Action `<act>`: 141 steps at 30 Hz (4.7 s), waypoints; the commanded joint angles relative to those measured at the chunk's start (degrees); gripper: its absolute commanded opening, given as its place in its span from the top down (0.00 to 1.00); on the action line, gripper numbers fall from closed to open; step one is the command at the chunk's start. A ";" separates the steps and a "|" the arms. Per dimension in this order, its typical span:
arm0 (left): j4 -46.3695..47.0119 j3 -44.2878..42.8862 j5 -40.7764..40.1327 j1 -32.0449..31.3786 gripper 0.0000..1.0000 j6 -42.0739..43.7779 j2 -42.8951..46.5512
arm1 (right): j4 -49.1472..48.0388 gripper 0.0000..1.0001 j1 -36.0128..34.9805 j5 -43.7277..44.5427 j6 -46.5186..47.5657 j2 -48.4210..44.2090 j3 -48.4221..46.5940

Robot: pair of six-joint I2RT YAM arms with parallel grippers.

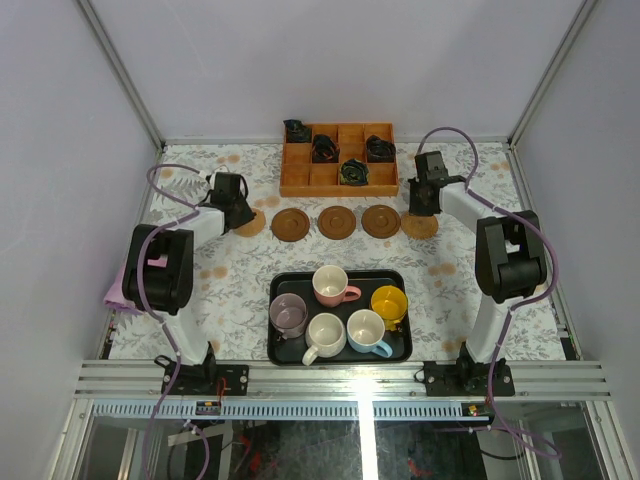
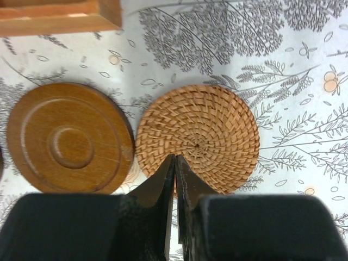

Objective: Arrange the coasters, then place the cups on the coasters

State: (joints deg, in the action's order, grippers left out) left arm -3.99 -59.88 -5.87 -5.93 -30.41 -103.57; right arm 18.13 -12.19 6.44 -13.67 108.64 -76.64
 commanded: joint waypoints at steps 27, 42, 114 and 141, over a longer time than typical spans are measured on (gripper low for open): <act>-0.01 2.39 2.33 0.50 0.88 -1.48 5.74 | -1.35 0.92 5.08 0.35 -3.20 5.77 3.01; 0.86 2.23 2.69 0.43 0.88 -2.37 5.19 | 0.31 0.93 5.42 -0.77 -3.09 3.24 3.85; -2.94 22.35 -1.77 -4.14 0.78 4.86 39.42 | 1.51 0.51 5.34 -15.75 -7.73 -47.90 35.11; -3.55 22.70 -5.29 -4.61 0.78 3.35 37.56 | -14.77 1.00 -2.75 -26.04 -5.90 -15.56 25.61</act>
State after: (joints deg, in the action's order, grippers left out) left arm -7.53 -37.47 -9.52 -10.15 -26.72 -65.84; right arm 5.96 -13.08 -18.57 -20.47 91.68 -47.94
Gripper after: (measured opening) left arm 0.219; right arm 0.011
